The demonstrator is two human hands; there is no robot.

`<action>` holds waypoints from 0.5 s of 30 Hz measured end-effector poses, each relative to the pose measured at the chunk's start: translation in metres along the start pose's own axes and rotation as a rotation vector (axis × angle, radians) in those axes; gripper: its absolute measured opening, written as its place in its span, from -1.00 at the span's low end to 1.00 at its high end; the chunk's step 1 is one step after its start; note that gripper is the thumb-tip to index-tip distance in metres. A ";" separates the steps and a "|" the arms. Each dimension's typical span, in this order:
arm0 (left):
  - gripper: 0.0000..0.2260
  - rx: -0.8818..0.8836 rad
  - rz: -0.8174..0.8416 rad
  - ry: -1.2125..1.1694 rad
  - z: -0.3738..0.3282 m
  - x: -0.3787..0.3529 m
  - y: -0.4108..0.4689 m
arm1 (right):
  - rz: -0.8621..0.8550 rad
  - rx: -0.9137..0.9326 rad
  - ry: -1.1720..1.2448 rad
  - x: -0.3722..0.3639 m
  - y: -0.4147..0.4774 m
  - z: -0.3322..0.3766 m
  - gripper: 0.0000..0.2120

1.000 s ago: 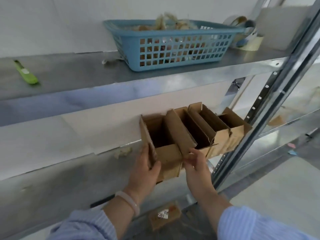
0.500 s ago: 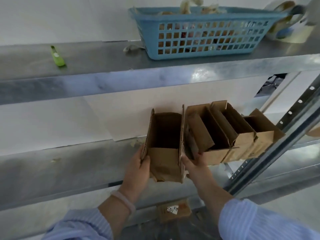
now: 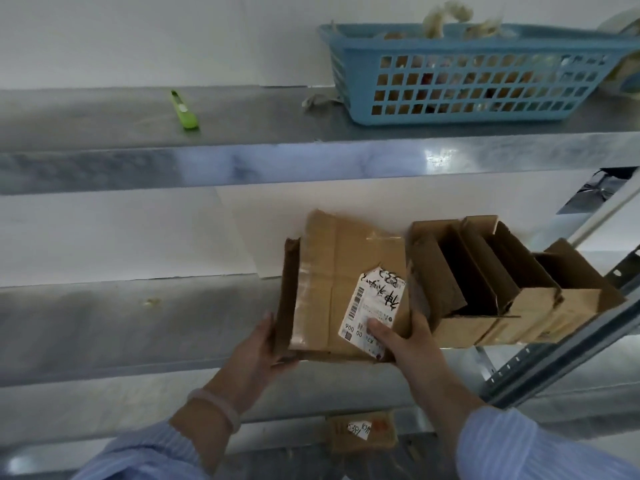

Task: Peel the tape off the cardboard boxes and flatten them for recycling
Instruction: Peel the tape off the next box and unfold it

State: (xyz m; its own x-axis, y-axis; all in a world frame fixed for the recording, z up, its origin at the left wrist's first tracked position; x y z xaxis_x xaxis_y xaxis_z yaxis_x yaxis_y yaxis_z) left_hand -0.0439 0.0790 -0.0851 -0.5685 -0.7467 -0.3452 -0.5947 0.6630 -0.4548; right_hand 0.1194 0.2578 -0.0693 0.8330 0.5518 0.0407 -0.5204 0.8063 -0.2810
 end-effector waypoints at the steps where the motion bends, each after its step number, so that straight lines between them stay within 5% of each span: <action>1: -0.50 0.031 -0.036 -0.002 -0.002 0.008 0.000 | 0.011 0.071 -0.082 -0.004 -0.001 0.009 -0.08; 5: -0.52 -0.099 -0.270 -0.017 -0.035 0.044 -0.002 | 0.064 0.335 -0.339 -0.026 -0.004 0.048 -0.19; 10: -0.68 -0.702 -0.667 0.208 -0.104 0.092 -0.032 | 0.113 0.593 -0.656 -0.066 -0.011 0.094 -0.12; 13: -0.69 -0.975 -0.740 0.394 -0.129 0.099 -0.052 | 0.105 0.666 -0.751 -0.084 -0.008 0.111 -0.10; 15: -0.64 -1.003 -0.760 0.422 -0.132 0.108 -0.057 | 0.109 0.722 -0.845 -0.095 -0.007 0.116 -0.09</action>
State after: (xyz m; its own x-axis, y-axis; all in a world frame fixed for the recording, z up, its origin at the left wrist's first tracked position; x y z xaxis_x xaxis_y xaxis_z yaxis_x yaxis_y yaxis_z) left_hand -0.1467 -0.0321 0.0120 0.0664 -0.9941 0.0863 -0.8968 -0.0216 0.4419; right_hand 0.0225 0.2242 0.0403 0.5239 0.3730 0.7657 -0.7985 0.5280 0.2891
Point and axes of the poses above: each hand's wrist, its own y-axis towards the middle knuckle, its own x-axis out of the back of the hand, z = x × y, the point moved 7 cm from there along y, towards the middle knuckle, and after that the axes turned 4 degrees about -z, right-handed, at the moved point
